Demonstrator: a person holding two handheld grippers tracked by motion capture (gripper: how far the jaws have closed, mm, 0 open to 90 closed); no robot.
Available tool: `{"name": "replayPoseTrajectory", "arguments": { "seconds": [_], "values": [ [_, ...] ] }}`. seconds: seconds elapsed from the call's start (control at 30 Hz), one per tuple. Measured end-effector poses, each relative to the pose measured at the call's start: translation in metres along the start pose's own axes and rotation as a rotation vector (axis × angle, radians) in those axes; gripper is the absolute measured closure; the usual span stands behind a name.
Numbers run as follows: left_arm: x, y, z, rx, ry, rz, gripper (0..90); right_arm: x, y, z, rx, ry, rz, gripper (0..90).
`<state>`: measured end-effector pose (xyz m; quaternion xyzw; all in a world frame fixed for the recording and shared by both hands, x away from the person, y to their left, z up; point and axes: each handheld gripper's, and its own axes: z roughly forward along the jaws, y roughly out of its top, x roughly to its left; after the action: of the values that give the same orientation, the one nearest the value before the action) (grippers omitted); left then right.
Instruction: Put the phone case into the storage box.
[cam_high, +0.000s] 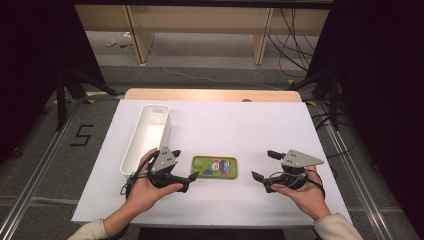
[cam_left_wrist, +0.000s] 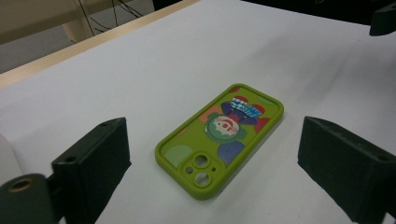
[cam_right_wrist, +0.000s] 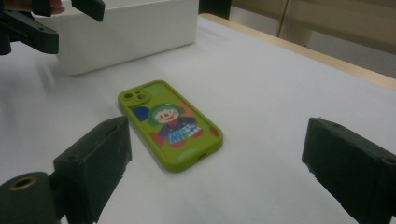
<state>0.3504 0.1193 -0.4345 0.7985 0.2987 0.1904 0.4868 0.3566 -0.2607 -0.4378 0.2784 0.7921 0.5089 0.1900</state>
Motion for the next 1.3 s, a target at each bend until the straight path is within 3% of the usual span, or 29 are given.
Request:
{"name": "replayPoseTrajectory", "arguments": {
  "seconds": [0.27,0.5,0.67,1.07,1.3],
  "values": [
    [-0.003,0.001,-0.003,0.009,0.010,0.036,29.2,0.000,0.000,0.000,0.001,-0.004,0.000,10.0],
    [-0.005,0.002,-0.004,0.034,-0.005,0.051,67.0,0.001,0.000,0.001,0.004,-0.009,0.002,10.9],
    [-0.008,0.000,0.000,0.100,-0.022,0.035,87.3,0.001,0.000,0.001,0.004,-0.009,0.003,11.5],
    [-0.013,-0.003,0.005,0.176,-0.036,0.026,89.7,0.001,0.000,0.002,0.004,-0.011,0.006,11.5],
    [-0.019,-0.012,0.018,0.292,-0.048,0.036,89.7,0.000,0.000,0.002,0.003,-0.009,0.009,11.7]
  ]
}}
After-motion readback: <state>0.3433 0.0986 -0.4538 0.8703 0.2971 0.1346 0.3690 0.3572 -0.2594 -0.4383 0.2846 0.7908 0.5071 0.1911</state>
